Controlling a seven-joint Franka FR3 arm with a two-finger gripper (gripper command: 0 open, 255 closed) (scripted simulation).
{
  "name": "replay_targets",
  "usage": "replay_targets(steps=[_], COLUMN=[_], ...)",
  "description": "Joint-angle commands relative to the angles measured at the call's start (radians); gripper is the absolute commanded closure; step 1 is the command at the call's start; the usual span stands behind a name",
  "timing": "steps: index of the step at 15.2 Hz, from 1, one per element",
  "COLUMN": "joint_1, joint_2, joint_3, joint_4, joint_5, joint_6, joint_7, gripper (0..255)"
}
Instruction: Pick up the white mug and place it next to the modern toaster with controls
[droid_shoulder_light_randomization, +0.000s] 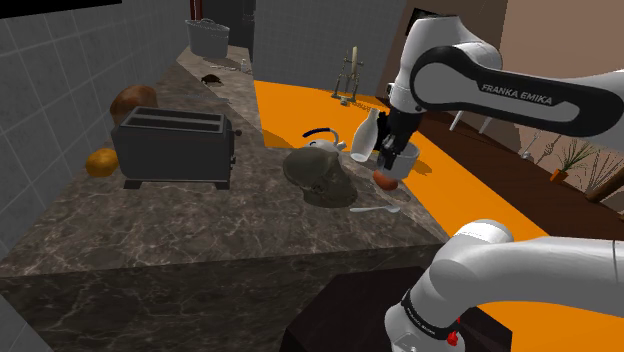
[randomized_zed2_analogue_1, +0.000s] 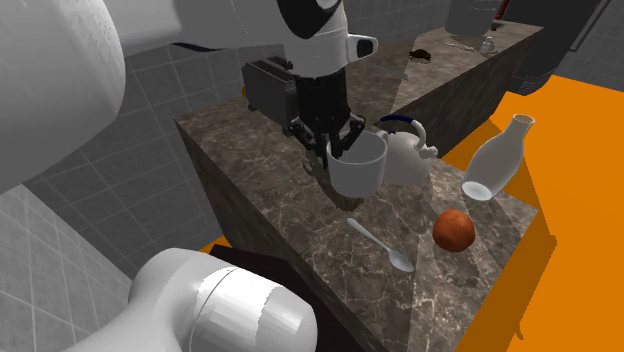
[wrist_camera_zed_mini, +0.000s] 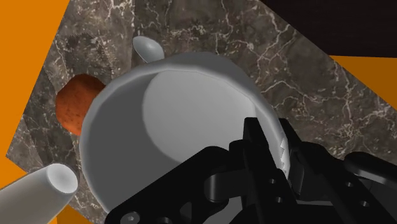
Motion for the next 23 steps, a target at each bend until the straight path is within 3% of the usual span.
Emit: replay_targets(steps=[1,11,23], joint_1=[0.001,-0.001,0.027], joint_2=[0.003,0.038,0.465], joint_3=[0.003,0.009,0.146], joint_4=[0.028,0.172,0.478], joint_5=[0.003,0.006,0.069], joint_6=[-0.025,-0.132,-0.035], joint_7=[-0.002,-0.019,0.149], gripper=[255,255,255])
